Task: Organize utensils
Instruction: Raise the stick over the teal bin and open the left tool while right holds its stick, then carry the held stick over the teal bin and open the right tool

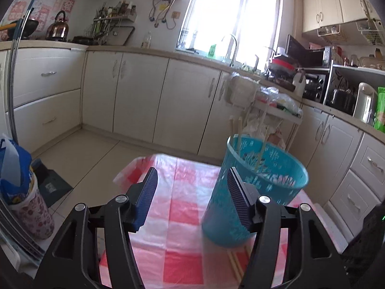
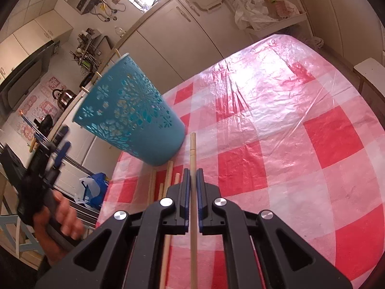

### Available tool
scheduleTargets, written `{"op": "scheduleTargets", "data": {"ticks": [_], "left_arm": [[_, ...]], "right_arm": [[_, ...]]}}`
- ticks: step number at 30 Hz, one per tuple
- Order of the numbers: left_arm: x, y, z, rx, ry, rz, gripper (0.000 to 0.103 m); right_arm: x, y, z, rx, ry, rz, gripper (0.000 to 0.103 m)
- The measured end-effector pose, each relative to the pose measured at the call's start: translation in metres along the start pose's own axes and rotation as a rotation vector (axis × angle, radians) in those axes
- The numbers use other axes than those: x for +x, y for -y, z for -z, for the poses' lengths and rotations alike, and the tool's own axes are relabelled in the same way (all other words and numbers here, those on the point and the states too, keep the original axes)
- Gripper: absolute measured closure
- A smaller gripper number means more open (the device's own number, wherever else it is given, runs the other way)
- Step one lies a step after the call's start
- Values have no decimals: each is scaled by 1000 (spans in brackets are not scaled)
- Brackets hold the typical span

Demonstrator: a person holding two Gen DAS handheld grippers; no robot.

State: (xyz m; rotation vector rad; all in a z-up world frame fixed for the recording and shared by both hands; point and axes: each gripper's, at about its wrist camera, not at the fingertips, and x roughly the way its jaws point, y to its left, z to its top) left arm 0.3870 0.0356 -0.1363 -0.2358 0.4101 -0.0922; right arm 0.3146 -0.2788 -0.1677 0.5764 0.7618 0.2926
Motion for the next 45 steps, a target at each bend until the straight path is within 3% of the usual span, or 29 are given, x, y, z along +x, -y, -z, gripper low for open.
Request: {"op": "scheduleTargets", "data": {"ticks": [6,13,20,25,33,45], "left_arm": [[21,-23,34,-58,-100,0,46],[19,-36,31,-103,-77,6,46],[18,-37,28,-131,-81,24,46],[17,-41,25,-153,-77,32,46],[16,-45,23,-176,-85,48,45],[20,-43,23,-175,-104,54,44]], "right_arm": [[-31,-59,-37,-100,142,-85,97],[-50,-103,-75,-144,233,-162,97],[-32,-159,-119,-248,356,-152,97],[7,-184,-140,-310,439,-69,97],[54,-170,-140,-335,412,30,97],[63,-160,-128,-347,366,33,96]]}}
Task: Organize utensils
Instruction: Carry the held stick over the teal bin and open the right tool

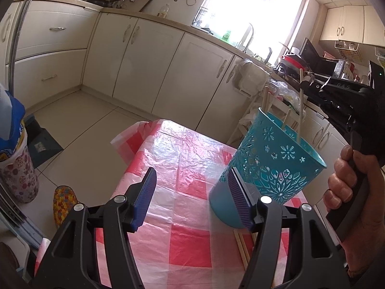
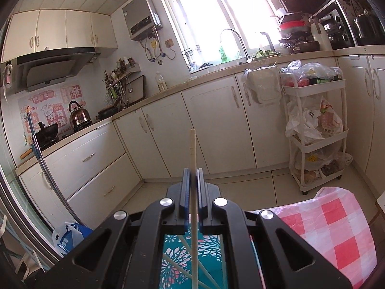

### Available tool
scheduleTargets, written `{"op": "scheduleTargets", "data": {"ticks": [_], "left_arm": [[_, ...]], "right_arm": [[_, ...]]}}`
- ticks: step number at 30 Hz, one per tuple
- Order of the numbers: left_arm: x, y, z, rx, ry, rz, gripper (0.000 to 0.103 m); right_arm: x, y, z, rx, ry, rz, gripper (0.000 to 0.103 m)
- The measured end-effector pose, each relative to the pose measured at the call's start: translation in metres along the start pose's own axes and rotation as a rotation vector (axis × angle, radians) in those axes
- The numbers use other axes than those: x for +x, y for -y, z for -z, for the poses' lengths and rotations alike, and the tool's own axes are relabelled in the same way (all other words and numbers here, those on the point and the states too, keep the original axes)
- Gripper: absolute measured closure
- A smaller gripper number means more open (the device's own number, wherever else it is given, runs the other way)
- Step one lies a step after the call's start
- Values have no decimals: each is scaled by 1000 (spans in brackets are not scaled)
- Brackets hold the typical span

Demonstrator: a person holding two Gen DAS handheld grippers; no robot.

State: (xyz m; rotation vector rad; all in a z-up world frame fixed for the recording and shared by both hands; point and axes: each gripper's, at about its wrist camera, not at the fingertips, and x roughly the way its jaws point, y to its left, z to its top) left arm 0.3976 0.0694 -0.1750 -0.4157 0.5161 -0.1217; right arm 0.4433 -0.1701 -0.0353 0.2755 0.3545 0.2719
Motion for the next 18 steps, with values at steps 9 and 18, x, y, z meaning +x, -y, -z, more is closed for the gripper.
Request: {"op": "scheduleTargets", "data": {"ticks": [9,18], "left_arm": [[3,0,2,3,-14,-6,43],[4,2,4,13,-22,-14,42]], "right_arm": [[-35,13,7,38,-5,-13,82],[-92,44,80,123,-200,67,66]]}}
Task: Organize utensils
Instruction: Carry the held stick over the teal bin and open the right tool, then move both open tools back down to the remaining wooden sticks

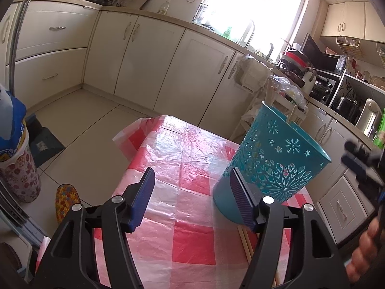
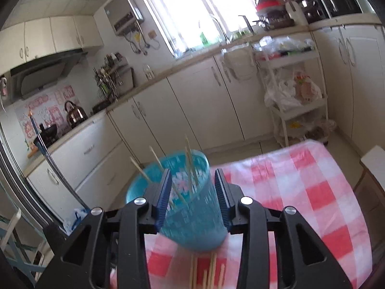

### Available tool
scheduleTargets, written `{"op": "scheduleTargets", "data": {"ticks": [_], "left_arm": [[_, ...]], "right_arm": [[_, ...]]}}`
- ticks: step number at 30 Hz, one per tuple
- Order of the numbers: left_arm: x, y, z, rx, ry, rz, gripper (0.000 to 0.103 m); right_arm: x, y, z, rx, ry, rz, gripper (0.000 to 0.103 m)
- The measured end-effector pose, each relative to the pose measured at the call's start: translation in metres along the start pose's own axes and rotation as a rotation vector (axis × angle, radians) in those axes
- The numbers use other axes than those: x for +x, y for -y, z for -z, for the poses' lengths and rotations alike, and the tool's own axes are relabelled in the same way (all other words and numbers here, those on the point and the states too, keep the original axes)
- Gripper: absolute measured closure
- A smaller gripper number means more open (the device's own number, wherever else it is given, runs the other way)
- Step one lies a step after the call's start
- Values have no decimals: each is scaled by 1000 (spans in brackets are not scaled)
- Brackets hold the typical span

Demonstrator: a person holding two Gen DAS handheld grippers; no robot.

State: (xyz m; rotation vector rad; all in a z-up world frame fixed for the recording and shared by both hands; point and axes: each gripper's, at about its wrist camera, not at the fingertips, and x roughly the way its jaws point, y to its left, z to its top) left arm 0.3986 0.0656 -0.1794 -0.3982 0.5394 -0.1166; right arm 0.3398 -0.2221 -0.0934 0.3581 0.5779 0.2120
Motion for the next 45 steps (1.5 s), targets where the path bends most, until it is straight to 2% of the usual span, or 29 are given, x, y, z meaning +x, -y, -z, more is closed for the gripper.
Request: {"op": "scheduleTargets", "data": {"ticks": [2,4,7,13,15,18,19,22,27,33,37,39,40,41,43,45], "left_arm": [[-1,3,2,18,-7,5,42],[-3,7,5,45,-24,18,41],[-7,15,11,94,-68,49,41],[-14,36,33,176,-182,99,39],[-15,49,41,216,-217,110,39],[-11,67,54,289,-275,96,39],[-9,72,59,304,-296,91,39],[1,82,69,323,-363,62,39],[20,80,78,314,-451,-29,39],[23,87,81,365,-472,-102,39],[29,94,80,400,-469,-138,39],[32,99,83,462,-462,-164,45],[30,102,84,485,-462,-139,56],[29,104,84,501,-470,-120,61],[26,105,83,538,-487,-82,79],[24,102,81,540,-511,-21,81]], "right_arm": [[12,7,34,-8,-134,31,66],[24,11,63,-19,-245,54,72],[35,8,87,-66,-336,72,79],[50,-5,97,-172,-391,144,81],[49,-4,98,-205,-378,177,82],[47,5,100,-226,-385,195,93],[46,6,101,-245,-388,202,93],[44,12,101,-265,-397,205,93],[41,23,100,-243,-394,168,93],[36,32,98,-172,-397,110,93],[41,25,98,-211,-403,123,92],[41,23,99,-235,-405,129,92],[40,23,99,-238,-407,125,92],[39,24,100,-234,-409,121,93],[37,28,100,-219,-415,103,94],[37,32,98,-209,-428,90,94]]}}
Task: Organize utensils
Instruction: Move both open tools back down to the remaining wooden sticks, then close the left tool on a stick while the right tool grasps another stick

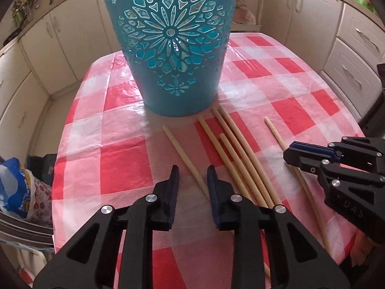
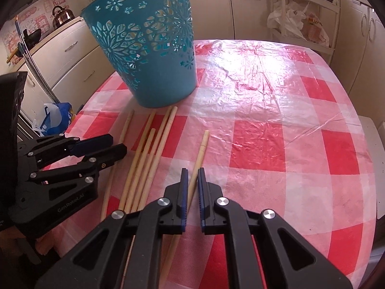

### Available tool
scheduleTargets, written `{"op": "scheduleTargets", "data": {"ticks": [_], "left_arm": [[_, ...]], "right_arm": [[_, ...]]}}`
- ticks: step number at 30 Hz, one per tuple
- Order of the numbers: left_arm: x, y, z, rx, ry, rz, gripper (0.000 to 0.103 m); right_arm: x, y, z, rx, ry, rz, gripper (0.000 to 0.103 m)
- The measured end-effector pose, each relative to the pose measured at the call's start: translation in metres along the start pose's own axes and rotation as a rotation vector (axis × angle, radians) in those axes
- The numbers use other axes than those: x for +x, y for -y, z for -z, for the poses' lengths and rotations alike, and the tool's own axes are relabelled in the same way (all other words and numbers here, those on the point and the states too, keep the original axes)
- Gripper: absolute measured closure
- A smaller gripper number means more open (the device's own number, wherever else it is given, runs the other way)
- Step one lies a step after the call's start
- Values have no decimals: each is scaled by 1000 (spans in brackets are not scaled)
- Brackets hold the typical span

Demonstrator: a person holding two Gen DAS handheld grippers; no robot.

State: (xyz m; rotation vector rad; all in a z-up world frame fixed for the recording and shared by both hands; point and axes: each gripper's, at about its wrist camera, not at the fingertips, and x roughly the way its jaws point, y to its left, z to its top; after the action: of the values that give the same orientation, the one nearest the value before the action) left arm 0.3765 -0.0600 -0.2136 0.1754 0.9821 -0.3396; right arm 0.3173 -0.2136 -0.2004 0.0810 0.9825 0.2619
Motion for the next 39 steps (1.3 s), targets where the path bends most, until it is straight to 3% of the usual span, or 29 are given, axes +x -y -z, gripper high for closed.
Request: {"op": "scheduleTargets", "data": {"ticks": [3,9,12,15,17,20,22,25,26,28,29,34,39], "left_arm": [[-1,-5,-3,14,-24,25,81],[8,-18,-15,-70,-34,-8,75],[10,-15,-17,-23,-38,48,94],[7,-6,-17,72,-62,70,96],[6,-3,-17,103,-77,44,95],[9,-6,-21,68,-96,18,94],[12,-8,-24,52,-98,-5,84],[16,-7,-26,28,-91,-14,81],[16,-6,-25,26,-86,-18,81],[15,-6,-23,17,-75,-1,96],[14,-7,-20,6,-69,4,98],[-9,-18,-4,-79,7,37,98],[-69,-34,0,-142,195,70,98]], "right_arm": [[1,2,-4,0,-15,-13,94],[2,-2,-2,-36,4,12,94],[2,-3,-2,-60,-7,7,94],[2,0,-5,-51,-28,-8,94],[3,-1,-7,-55,-32,-2,93],[5,-3,-9,-63,-24,13,93],[5,-6,-7,-74,-16,28,93],[5,-9,-3,-92,0,53,94],[5,-10,-2,-91,8,61,94],[4,-12,-1,-88,17,75,95],[4,-11,-1,-79,19,74,95],[3,4,-1,4,23,14,97],[1,21,0,88,31,-47,97]]}}
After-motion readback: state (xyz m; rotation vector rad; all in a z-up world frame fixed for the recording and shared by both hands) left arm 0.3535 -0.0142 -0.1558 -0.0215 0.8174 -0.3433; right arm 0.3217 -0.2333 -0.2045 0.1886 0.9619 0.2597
